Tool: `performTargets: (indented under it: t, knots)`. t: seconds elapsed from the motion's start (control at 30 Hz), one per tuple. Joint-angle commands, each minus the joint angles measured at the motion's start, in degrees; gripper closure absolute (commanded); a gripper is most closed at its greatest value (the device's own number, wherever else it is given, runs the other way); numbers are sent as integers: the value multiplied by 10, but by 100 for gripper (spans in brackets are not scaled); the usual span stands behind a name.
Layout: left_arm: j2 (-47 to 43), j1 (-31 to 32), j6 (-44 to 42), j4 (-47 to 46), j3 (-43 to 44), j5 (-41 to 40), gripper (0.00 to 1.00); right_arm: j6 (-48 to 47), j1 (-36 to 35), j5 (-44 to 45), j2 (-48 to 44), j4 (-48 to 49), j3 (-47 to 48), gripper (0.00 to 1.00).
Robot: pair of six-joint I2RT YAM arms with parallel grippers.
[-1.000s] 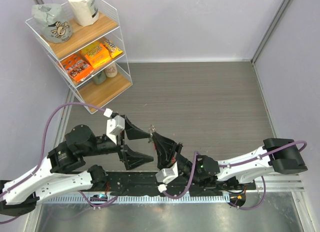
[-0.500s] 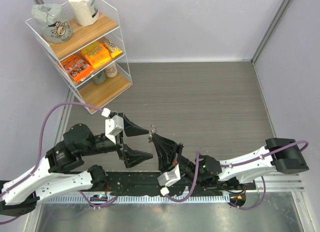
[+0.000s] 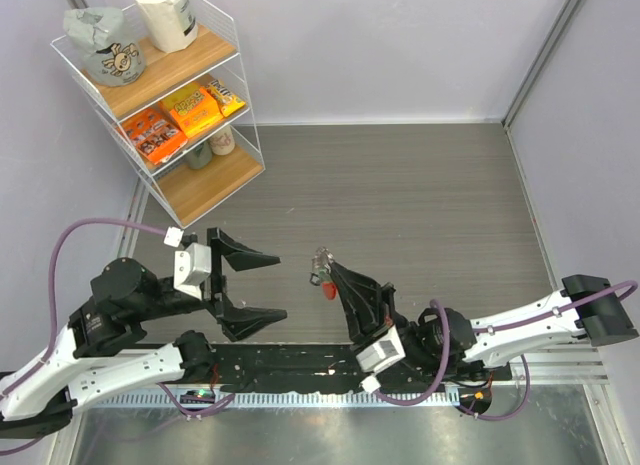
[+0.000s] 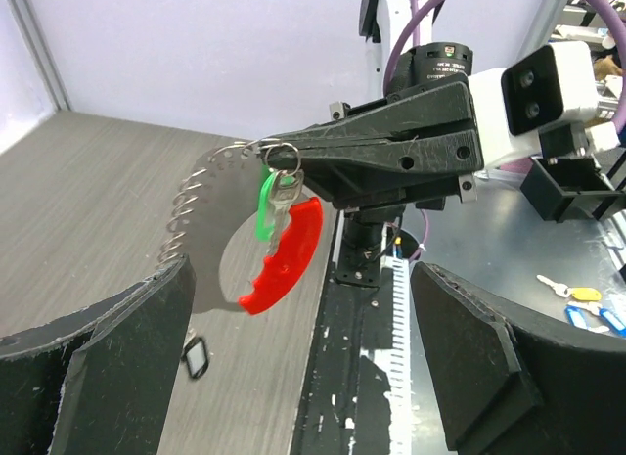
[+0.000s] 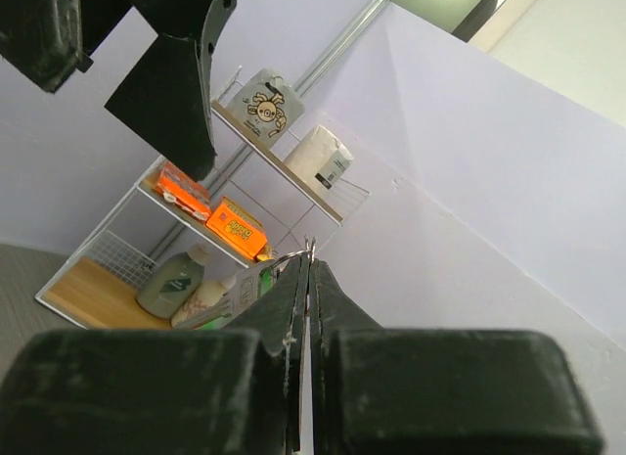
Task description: Put the keys on the keyring
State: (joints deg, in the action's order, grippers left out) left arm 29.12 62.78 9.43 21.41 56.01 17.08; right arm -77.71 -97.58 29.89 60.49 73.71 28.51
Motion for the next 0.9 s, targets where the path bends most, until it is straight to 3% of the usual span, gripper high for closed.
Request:
performTargets:
  t: [0.0,0.23,0.43,0.87]
  knots:
    - [-11,2,-48,-19,14,8,1,44,-13,-14,-51,187,-26,95]
    - [16,1,-110,-59,27,94,1,156,-16,-48,-157,107,-55,94]
    - [42,1,-139,-77,36,153,1,290,-16,-95,-263,-111,-34,94]
    - [87,1,-106,-150,85,245,7,392,-16,-206,-282,-250,0,94]
